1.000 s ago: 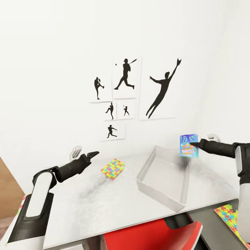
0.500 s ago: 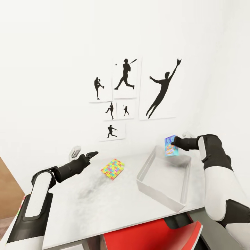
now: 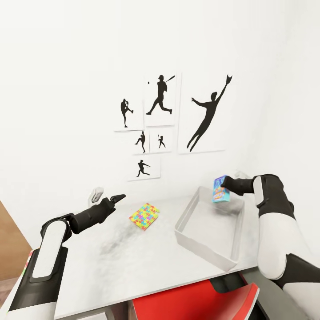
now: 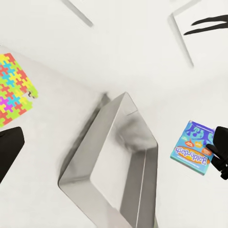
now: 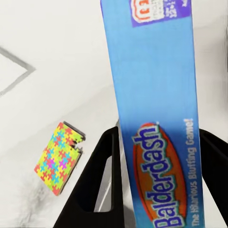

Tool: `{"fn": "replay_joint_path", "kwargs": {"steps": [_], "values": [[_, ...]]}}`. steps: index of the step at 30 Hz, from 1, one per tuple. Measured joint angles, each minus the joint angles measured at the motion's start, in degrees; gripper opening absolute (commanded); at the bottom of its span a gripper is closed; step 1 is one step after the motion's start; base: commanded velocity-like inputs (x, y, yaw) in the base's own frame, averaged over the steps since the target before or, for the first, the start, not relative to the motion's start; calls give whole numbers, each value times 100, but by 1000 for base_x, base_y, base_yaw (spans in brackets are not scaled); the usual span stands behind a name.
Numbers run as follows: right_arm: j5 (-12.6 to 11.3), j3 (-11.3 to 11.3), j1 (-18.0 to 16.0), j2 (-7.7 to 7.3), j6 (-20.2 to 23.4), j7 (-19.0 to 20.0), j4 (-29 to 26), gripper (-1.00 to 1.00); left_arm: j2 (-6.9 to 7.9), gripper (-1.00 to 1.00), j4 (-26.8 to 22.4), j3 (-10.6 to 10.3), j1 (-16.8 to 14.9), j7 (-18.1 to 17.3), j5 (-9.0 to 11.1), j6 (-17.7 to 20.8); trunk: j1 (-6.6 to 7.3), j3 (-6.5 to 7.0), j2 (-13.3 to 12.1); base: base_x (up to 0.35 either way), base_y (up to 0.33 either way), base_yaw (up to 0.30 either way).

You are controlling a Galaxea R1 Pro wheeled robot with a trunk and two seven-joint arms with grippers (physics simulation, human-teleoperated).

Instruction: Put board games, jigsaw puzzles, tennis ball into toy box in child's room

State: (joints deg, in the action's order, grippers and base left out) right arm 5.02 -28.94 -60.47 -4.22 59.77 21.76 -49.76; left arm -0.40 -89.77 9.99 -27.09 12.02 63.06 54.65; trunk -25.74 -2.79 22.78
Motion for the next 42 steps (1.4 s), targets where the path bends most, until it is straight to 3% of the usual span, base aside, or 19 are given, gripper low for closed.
{"fn": "replay_joint_path", "kwargs": {"steps": [6, 11, 17, 28, 42], "values": [[-5, -220, 6, -5, 0, -20, 24, -100, 0, 100, 19, 1, -6, 0, -3, -3, 0, -16, 0, 0, 0, 0], [-6, -581, 5, -9, 0, -20, 218, -100, -3, 100, 24, 3, -8, -9, 2, -5, 0, -52, -1, 0, 0, 0], [-35, -761, 2, -3, 1, -3, 524, -100, -6, 100, 25, 7, -9, -23, 10, -2, 0, -103, -1, 0, 0, 0], [-583, -838, -30, -43, -6, 40, 979, -100, -8, 100, 33, 2, -9, -38, 14, -3, 0, -204, 0, 0, 0, 0], [-697, -851, -138, -48, -8, 33, 1037, -100, -8, 100, 43, 1, -9, -38, 13, -3, -1, -334, 0, 0, 0, 0]]}}
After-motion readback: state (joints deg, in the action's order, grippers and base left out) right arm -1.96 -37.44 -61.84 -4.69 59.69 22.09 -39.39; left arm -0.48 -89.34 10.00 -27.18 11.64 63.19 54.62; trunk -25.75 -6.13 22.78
